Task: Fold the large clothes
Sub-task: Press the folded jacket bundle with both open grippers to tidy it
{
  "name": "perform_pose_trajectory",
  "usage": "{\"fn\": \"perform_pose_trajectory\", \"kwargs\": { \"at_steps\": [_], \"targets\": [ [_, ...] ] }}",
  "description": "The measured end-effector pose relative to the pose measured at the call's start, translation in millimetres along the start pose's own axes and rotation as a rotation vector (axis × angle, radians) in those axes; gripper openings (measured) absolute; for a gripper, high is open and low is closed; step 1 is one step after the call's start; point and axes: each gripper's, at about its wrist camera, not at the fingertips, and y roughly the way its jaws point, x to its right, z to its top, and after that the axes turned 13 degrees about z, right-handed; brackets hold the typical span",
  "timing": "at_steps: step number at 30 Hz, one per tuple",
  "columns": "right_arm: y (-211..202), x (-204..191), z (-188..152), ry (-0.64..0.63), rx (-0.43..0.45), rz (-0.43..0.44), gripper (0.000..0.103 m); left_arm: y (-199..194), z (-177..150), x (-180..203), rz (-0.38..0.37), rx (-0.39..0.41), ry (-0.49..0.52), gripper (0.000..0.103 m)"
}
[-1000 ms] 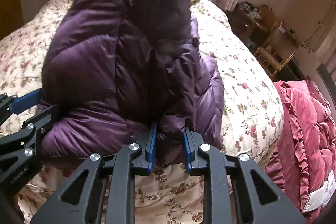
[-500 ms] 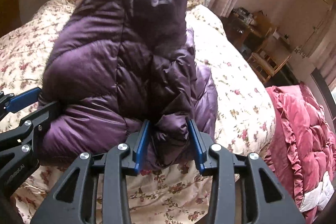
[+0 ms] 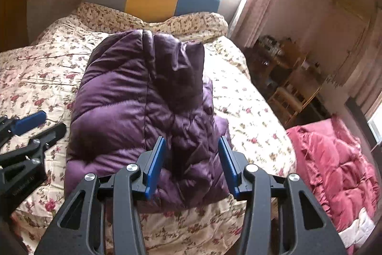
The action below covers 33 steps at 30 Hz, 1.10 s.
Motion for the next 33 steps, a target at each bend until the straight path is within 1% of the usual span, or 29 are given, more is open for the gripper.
{"fn": "perform_pose_trajectory", "kwargs": {
  "at_steps": [4, 9, 15, 20, 27, 33],
  "targets": [
    [10, -2, 11, -0.046, 0.003, -0.05, 0.044, 5, 11, -7, 0.027, 0.008, -0.011, 0.045],
    [30, -3, 25, -0.062, 0.001, -0.064, 0.044, 16, 25, -10, 0.046, 0.01, -0.017, 0.045],
    [63, 3, 37, -0.06, -0.03, -0.087, 0.043, 38, 41, -13, 0.053, -0.01, -0.037, 0.045],
    [87, 19, 43, -0.035, -0.054, -0.106, 0.042, 55, 56, -13, 0.053, -0.028, -0.052, 0.045],
    [120, 41, 39, 0.017, -0.115, -0.09, 0.04, 81, 70, 6, 0.031, -0.057, -0.037, 0.045],
    [145, 57, 23, 0.068, -0.171, -0.046, 0.038, 100, 72, 25, 0.014, -0.078, -0.015, 0.045]
  ]
}}
